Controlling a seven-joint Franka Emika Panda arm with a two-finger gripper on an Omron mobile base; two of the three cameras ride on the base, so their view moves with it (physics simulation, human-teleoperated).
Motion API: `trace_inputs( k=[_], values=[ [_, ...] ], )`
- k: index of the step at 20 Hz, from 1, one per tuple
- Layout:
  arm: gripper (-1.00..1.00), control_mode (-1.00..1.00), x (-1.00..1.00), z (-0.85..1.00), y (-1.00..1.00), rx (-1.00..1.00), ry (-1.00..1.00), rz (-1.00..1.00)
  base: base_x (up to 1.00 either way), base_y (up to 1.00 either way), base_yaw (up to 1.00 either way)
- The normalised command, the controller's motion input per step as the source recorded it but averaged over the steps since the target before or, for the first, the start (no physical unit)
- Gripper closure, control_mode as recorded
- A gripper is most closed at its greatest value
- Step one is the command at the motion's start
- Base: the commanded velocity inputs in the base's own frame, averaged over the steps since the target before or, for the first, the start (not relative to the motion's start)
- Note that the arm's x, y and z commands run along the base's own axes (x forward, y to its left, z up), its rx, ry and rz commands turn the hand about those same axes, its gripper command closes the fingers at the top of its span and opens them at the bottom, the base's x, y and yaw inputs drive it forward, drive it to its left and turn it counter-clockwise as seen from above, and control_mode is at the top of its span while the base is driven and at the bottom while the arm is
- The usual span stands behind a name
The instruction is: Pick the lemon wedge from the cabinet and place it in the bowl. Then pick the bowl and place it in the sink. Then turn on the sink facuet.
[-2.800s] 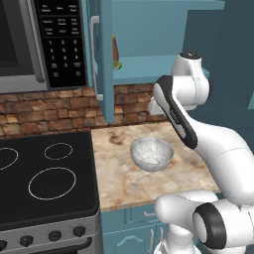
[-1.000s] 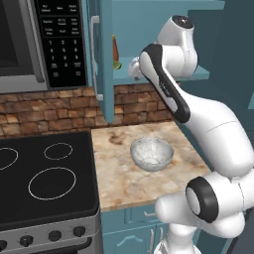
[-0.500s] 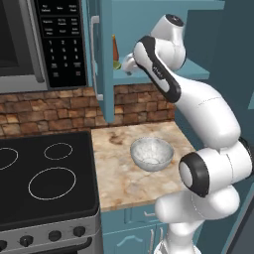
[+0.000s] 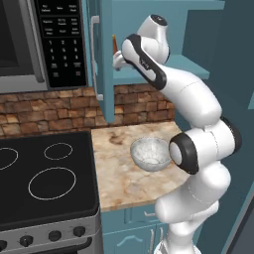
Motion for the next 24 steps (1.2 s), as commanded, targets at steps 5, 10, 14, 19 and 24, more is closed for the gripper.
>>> trace_inputs(
  k=[5,10,14,19,24],
  values=[
    [-1.00,-1.00,0.59,0.00,0.25,0.00,0.00,0.00,0.00,0.00,0.00],
    [-1.00,-1.00,0.53,-0.01,0.17,0.00,0.00,0.00,0.00,0.00,0.00],
    [-1.00,-1.00,0.39,-0.06,0.06,0.00,0.00,0.00,0.00,0.00,0.00],
    [1.00,-1.00,-0.01,-0.01,0.03,0.01,0.00,0.00,0.00,0.00,0.00],
    [1.00,-1.00,-0.16,0.00,0.00,0.01,0.00,0.00,0.00,0.00,0.00]
  ],
)
